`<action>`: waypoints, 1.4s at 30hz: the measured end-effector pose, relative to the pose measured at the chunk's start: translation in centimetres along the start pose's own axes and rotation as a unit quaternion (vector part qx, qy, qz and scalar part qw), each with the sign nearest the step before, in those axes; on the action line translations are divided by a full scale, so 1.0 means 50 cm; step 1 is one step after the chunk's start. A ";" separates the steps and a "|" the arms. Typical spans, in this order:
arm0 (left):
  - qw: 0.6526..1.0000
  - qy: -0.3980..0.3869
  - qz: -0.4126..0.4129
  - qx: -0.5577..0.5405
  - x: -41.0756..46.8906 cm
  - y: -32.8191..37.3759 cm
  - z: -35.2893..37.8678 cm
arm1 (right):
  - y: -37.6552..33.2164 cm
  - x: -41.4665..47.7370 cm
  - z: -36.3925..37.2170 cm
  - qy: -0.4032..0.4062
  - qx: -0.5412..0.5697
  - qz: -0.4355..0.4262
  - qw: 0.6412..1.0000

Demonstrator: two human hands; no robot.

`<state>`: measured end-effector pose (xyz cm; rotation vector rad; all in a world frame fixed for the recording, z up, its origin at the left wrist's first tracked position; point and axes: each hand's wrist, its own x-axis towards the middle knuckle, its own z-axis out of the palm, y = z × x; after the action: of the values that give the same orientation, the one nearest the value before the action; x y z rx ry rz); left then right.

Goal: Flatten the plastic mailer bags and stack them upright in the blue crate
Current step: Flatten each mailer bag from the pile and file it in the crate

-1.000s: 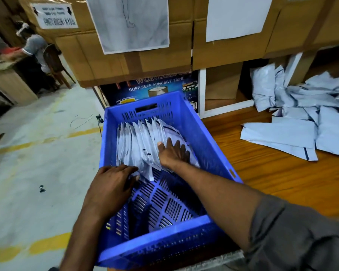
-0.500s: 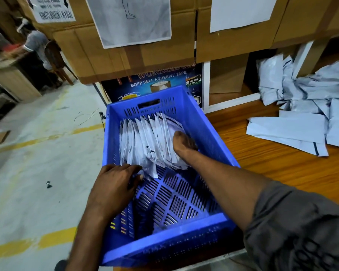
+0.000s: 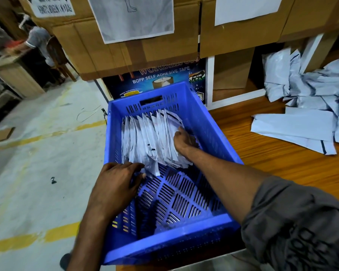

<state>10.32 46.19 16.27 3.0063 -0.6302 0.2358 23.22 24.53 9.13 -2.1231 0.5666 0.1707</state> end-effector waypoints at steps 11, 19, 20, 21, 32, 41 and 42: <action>0.993 0.015 -0.047 -0.110 -0.007 0.019 -0.034 | -0.072 -0.106 -0.140 0.012 -0.198 -0.193 0.961; 0.986 0.048 -0.073 -0.143 -0.042 0.216 -0.040 | 0.107 -0.182 -0.295 0.112 -0.194 -0.449 0.865; 0.989 0.060 -0.074 -0.116 -0.039 0.250 -0.035 | 0.130 -0.182 -0.311 0.113 -0.154 -0.453 0.871; 0.988 0.075 -0.085 -0.101 -0.037 0.277 -0.033 | 0.149 -0.184 -0.326 0.113 -0.129 -0.457 0.873; 0.939 0.280 -0.076 -0.185 0.028 0.705 0.017 | 0.446 -0.117 -0.574 0.062 -0.133 -0.458 0.877; 0.968 0.051 -0.097 -0.226 0.158 0.871 0.292 | 0.591 0.129 -0.727 0.069 -0.277 -0.325 0.902; 0.976 0.024 -0.099 -0.194 0.160 0.867 0.322 | 0.595 0.161 -0.728 0.063 -0.305 -0.314 0.897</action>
<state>2.25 1.97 2.91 2.6495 -0.3227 0.1529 13.54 -22.03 5.56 -2.8298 -0.1620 -0.1831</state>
